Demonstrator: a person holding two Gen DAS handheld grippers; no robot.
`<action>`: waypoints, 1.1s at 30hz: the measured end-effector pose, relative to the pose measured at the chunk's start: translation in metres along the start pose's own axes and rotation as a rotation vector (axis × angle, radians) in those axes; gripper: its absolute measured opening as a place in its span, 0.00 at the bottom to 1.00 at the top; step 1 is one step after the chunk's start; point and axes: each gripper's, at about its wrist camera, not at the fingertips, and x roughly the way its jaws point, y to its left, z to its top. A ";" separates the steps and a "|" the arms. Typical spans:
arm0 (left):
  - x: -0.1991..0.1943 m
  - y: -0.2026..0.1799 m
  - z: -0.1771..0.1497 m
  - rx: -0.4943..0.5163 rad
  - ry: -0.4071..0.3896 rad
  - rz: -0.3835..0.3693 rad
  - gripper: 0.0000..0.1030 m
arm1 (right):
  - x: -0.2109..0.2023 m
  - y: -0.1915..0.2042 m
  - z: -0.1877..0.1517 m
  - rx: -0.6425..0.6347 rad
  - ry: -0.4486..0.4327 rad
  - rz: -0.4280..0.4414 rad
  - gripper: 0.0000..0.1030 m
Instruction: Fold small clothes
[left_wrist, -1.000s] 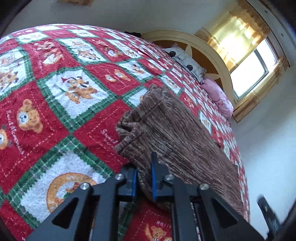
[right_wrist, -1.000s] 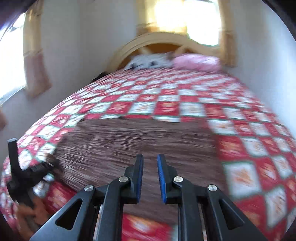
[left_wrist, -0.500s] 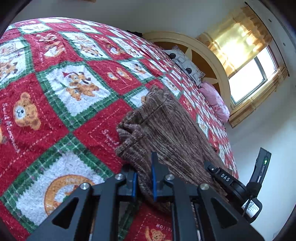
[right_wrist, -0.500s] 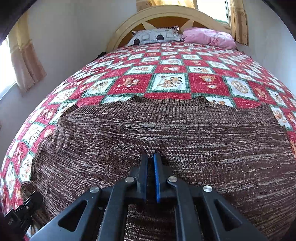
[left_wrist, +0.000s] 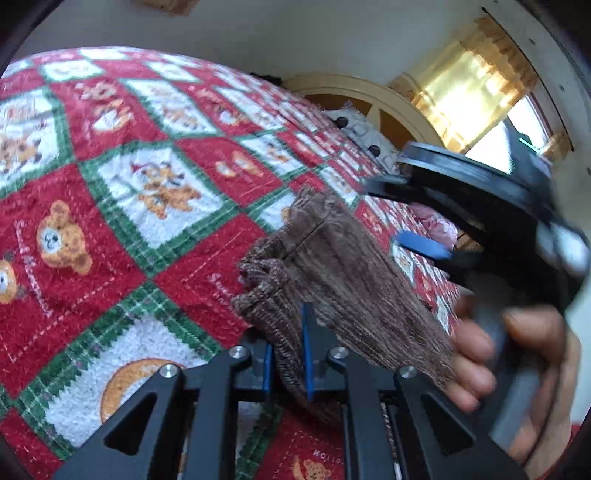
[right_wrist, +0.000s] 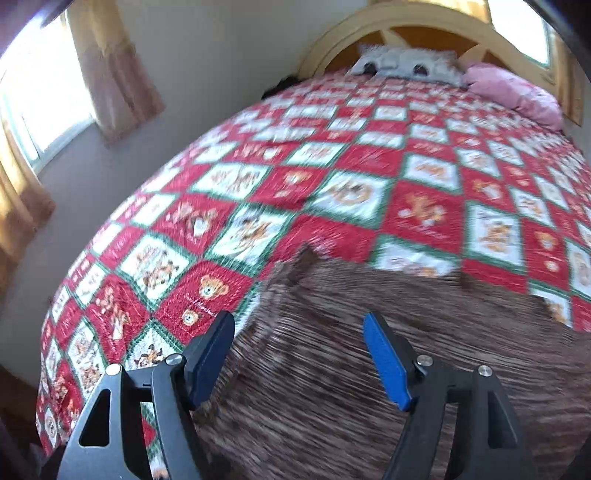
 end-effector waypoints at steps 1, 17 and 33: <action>-0.003 -0.004 -0.001 0.025 -0.013 -0.002 0.13 | 0.008 0.006 0.000 -0.016 0.015 -0.015 0.71; 0.006 0.008 0.003 -0.038 0.015 -0.019 0.13 | 0.058 0.033 -0.008 -0.197 0.100 -0.121 0.27; -0.012 -0.067 -0.005 0.349 -0.022 -0.062 0.10 | -0.048 -0.091 -0.009 0.241 -0.054 0.194 0.13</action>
